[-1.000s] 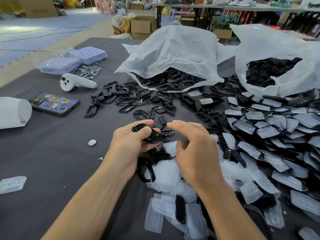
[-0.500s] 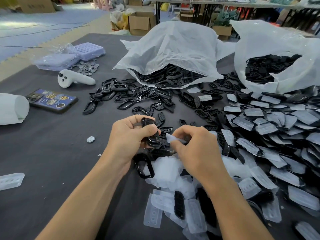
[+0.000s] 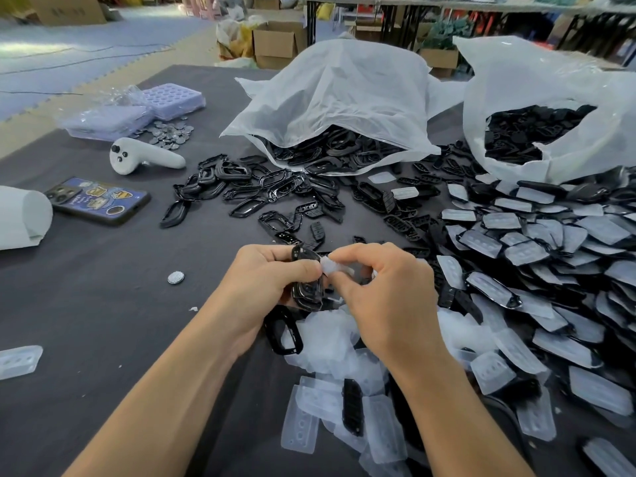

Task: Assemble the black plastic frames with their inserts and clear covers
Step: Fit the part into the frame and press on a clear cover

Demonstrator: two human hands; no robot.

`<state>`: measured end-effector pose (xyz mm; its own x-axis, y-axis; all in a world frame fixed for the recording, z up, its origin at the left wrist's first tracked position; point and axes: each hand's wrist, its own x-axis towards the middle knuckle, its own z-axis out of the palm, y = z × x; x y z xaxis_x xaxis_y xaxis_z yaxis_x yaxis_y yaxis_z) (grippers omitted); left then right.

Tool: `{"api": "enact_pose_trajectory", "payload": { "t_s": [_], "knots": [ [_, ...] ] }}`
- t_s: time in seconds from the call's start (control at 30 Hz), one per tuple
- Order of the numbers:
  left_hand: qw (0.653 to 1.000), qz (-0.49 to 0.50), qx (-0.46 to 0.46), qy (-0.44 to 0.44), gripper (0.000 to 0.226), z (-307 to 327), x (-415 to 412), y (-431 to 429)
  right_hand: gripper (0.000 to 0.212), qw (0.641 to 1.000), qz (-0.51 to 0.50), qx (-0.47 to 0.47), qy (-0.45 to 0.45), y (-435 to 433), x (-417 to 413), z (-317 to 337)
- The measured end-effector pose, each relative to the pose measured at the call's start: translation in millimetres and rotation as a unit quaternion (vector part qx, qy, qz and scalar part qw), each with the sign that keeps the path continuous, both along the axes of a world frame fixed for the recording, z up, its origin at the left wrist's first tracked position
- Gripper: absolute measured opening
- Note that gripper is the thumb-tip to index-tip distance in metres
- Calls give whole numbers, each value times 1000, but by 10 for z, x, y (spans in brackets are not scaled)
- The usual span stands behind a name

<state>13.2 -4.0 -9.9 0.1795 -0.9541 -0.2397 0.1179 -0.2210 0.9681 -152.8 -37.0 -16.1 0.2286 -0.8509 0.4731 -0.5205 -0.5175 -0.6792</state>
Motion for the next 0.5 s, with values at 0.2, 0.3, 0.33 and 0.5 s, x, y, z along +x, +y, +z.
{"api": "enact_pose_trajectory", "payload": {
  "t_s": [0.2, 0.3, 0.33, 0.5],
  "knots": [
    [998, 0, -49, -41, 17, -51, -11, -20, 15, 994, 7, 58, -88, 7, 7, 19],
    [997, -30, -67, -30, 10, -55, -3, 4, 8, 993, -5, 76, -86, 11, 6, 29],
    [996, -44, -66, -29, 12, -54, -3, 10, 8, 993, -5, 87, -85, 10, 4, 27],
    [998, -34, -48, -19, 11, -58, -28, -1, 10, 982, 47, 138, -119, 26, -13, 41]
  ]
}}
